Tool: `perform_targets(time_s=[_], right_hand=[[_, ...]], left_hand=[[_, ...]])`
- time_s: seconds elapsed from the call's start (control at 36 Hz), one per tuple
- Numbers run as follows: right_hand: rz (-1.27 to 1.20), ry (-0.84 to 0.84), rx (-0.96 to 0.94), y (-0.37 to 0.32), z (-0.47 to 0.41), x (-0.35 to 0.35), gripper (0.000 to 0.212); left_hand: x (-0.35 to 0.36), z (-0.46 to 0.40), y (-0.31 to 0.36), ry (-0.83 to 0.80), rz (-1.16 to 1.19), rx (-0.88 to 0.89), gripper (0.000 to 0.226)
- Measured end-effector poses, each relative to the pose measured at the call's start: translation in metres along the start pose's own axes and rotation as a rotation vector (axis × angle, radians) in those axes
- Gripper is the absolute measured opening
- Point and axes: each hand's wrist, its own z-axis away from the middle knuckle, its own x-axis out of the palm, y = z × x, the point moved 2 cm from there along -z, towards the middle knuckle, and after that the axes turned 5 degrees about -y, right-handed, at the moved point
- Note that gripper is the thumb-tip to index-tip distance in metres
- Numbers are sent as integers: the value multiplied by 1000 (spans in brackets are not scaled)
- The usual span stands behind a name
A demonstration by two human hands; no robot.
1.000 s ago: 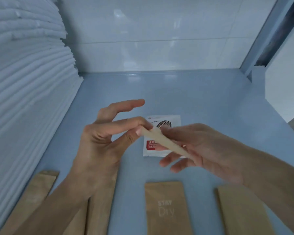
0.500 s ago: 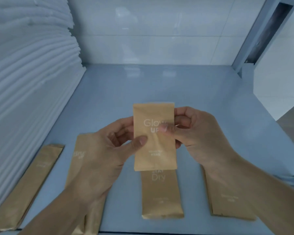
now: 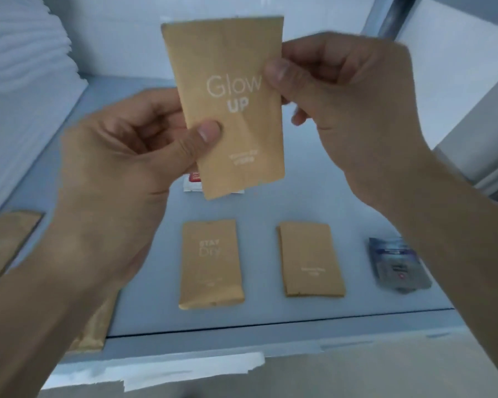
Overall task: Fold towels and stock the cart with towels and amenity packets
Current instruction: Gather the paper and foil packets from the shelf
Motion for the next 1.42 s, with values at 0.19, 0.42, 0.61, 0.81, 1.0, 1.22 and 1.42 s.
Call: perform_targets(time_s=[0.19,0.42,0.61,0.81,1.0,1.22,1.42], right_hand=[[-101,-58,283,38,34,4,9],[-177,-189,556,66,69,66,32],[-63,-342,575,76,86,103,30],[217,-229,462,72,71,116,27],[168,62,382,38,34,77,28],[351,-38,481,63,53,61,35],[710,-335,449,96,83,76,31]], left_hand=[[12,33,-9,120,26,-222,16],[-14,91,-11,292,-149,-615,34],[-45,128,-21,317,-134,-645,47],[-62,128,-15,255,-201,-594,53],[-55,78,0,140,-197,-315,35],[-24,98,-25,-97,-627,-113,44],[-16,120,-58,-208,-921,-103,37]])
